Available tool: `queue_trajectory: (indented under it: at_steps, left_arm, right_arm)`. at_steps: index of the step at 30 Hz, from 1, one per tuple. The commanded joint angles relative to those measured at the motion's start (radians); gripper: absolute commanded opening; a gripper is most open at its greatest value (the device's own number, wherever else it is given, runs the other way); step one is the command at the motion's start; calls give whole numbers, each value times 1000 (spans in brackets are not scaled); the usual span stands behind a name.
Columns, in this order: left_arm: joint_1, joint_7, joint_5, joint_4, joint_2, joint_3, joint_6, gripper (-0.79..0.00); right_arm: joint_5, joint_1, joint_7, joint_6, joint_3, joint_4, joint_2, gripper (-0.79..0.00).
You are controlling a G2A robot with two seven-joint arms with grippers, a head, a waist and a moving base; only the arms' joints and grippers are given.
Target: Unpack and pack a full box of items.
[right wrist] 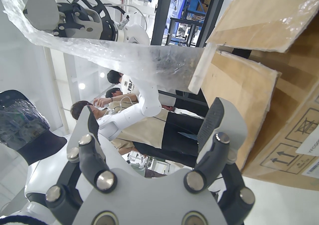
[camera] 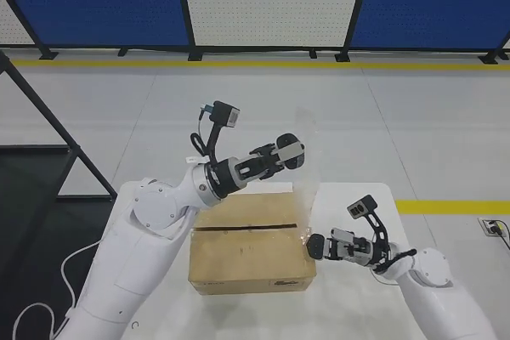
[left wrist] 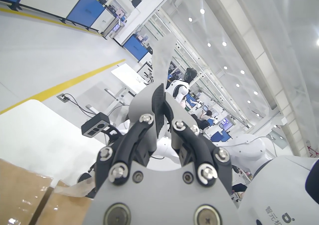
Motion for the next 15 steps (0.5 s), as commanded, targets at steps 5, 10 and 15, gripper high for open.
queue_trajectory:
  at_steps: [5, 10, 15]
  left_arm:
    - [-11, 10, -9, -8, -9, 9, -31, -785]
    - [-17, 22, -7, -10, -14, 14, -46, -785]
    - [-23, 31, 2, -6, -20, 18, -51, -785]
  right_arm:
    - [47, 25, 6, 21, -32, 58, -18, 0]
    - [94, 57, 30, 32, -64, 117, -39, 0]
    - [142, 89, 78, 31, -87, 167, -58, -151]
